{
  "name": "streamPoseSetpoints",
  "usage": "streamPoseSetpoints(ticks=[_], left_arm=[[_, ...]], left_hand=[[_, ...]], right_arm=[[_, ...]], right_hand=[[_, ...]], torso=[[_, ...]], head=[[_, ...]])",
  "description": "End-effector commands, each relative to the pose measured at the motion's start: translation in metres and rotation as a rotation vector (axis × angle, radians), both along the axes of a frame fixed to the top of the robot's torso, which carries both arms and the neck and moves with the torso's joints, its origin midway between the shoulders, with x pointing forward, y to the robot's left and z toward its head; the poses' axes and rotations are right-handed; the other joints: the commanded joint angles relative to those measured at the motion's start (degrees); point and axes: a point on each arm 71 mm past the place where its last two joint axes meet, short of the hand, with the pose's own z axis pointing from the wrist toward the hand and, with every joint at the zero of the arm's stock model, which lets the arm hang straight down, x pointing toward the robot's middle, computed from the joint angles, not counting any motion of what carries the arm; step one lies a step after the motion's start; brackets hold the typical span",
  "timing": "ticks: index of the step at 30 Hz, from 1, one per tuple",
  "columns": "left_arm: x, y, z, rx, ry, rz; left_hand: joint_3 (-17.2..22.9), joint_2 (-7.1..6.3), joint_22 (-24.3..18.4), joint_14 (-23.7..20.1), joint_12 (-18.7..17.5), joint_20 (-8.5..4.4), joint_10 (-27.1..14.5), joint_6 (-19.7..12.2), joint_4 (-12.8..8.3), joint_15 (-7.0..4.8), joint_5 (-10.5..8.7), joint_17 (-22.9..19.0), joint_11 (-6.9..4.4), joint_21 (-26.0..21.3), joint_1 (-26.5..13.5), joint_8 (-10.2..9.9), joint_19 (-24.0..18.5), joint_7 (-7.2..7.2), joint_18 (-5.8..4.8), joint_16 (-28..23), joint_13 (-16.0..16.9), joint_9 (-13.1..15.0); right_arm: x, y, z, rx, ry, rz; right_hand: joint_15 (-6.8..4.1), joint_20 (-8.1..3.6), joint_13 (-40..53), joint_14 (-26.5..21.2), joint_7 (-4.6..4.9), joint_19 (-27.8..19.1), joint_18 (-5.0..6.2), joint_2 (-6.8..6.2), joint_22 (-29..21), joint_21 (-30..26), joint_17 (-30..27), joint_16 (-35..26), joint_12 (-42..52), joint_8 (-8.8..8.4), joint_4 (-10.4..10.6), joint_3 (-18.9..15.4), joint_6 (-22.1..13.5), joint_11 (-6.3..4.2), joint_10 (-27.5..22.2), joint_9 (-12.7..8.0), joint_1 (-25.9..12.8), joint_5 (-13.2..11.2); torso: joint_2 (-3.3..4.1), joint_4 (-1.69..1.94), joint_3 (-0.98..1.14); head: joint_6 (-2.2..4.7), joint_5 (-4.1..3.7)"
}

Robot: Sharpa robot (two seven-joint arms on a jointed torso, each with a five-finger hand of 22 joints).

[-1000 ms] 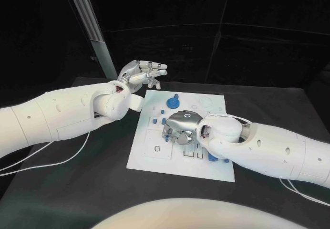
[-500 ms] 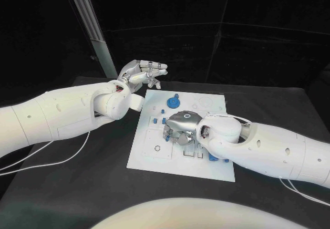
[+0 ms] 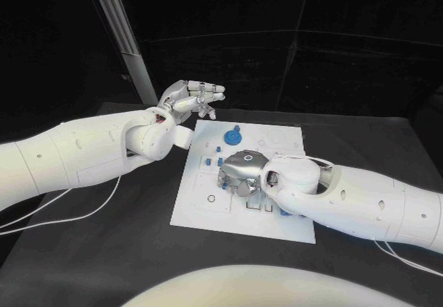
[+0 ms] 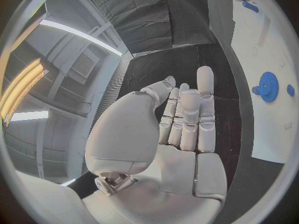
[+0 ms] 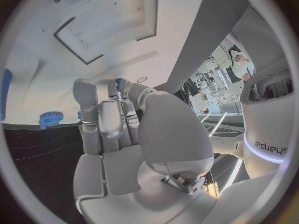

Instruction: Assemble the parts on the task board

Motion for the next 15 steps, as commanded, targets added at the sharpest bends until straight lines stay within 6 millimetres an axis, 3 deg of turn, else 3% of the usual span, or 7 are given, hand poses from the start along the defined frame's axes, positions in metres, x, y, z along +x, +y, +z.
streamPoseSetpoints(ticks=[1,9,15], left_arm=[[0.0,-0.0013,0.0013,-0.01,0.001,-0.014],[0.0,-0.0014,0.0012,-0.01,0.003,-0.017],[-0.0001,-0.001,0.0009,-0.01,0.006,-0.02]], left_hand=[[0.04,-0.2,-0.06,-0.52,0.33,0.17,-0.27,-0.21,-0.28,0.07,0.36,-0.06,0.05,-0.18,-0.12,0.37,-0.43,0.12,0.3,-0.19,-0.06,-0.03],[0.01,-0.19,-0.1,-0.58,0.4,0.21,-0.39,-0.3,-0.29,0.1,0.36,-0.11,0.09,-0.23,-0.13,0.42,-0.44,0.16,0.3,-0.2,-0.07,-0.02],[0.01,-0.19,-0.1,-0.58,0.4,0.21,-0.39,-0.3,-0.29,0.1,0.36,-0.11,0.09,-0.23,-0.13,0.42,-0.44,0.16,0.3,-0.2,-0.07,-0.02]], right_arm=[[0.0011,-0.0018,-0.0023,-0.02,-0.009,-0.007],[0.0022,-0.0029,0.0,0.022,-0.02,-0.014],[0.0004,-0.0093,0.0074,0.114,-0.048,-0.016]], right_hand=[[0.7,0.49,-0.01,1.88,0.24,-0.54,-0.74,-0.28,-0.37,-0.19,0.06,0.47,-0.11,-0.12,0.22,-0.47,-1.16,0.44,-1.76,-0.12,-1.03,0.9],[1.55,1.27,-0.01,0.74,0.95,-2.84,-0.02,-1.31,-4.53,-2.8,-3.21,-1.76,0.16,-0.19,0.05,-1.83,-5.44,1.49,-7.3,-0.28,-2.05,1.29],[1.57,1.38,0.11,0.66,0.95,-2.92,0.03,-1.2,-4.71,-2.96,-3.64,-1.93,0.63,0.0,0.05,-2.38,-5.77,1.5,-7.68,-0.15,-2.19,2.04]], torso=[[-0.01,0.03,-0.03],[0.0,-0.01,0.0],[-0.01,0.01,0.07]], head=[[0.01,0.01],[-0.03,0.02],[0.04,-0.06]])
